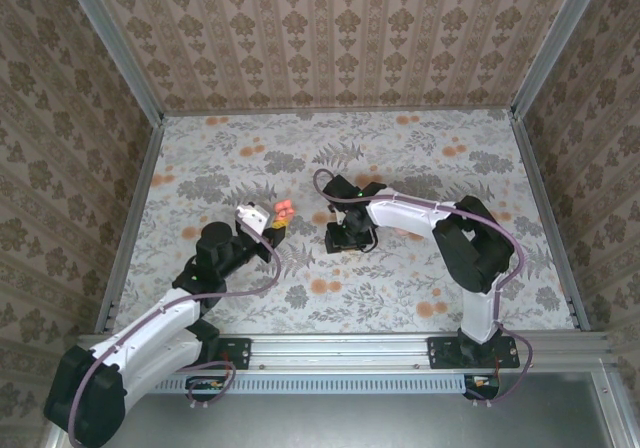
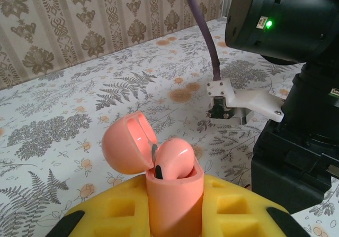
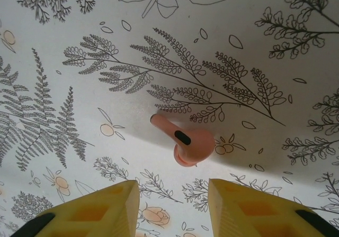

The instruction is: Insert the wireless bluetooth earbuds into the charging case

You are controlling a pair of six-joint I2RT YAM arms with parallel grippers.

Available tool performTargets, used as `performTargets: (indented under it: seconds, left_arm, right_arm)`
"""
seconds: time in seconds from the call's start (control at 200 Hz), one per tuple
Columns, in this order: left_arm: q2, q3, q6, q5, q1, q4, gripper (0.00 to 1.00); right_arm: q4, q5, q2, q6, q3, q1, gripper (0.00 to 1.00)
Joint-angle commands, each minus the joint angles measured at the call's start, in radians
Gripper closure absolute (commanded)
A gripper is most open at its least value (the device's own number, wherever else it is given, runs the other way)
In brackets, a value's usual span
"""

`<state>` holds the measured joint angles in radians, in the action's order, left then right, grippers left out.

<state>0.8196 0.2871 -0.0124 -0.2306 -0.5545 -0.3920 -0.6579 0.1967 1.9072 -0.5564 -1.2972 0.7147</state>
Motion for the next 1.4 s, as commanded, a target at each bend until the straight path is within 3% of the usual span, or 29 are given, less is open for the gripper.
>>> performTargets:
  seconds: [0.0,0.575,0.715,1.08,1.395]
  left_arm:
    - [-0.018,-0.011,-0.005,0.004,0.007,-0.004,0.92]
    - [-0.034,-0.006,-0.017,0.010,0.011,0.021,0.92]
    - [-0.039,-0.005,-0.019,0.014,0.013,0.027,0.92]
    - [-0.035,-0.004,-0.020,0.011,0.015,0.027,0.92]
    - [-0.035,-0.002,-0.021,0.007,0.016,0.029,0.92]
  right_arm:
    - [-0.010,0.023,0.037,0.009,-0.031,0.003,0.61]
    - [0.081,0.069,0.140,0.078,-0.158,-0.036,0.61]
    - [0.060,0.080,0.144,0.087,-0.185,-0.037,0.61]
    - [-0.097,-0.029,0.134,0.043,-0.218,-0.026,0.58]
    - [-0.075,0.018,0.175,0.028,-0.222,-0.018,0.57]
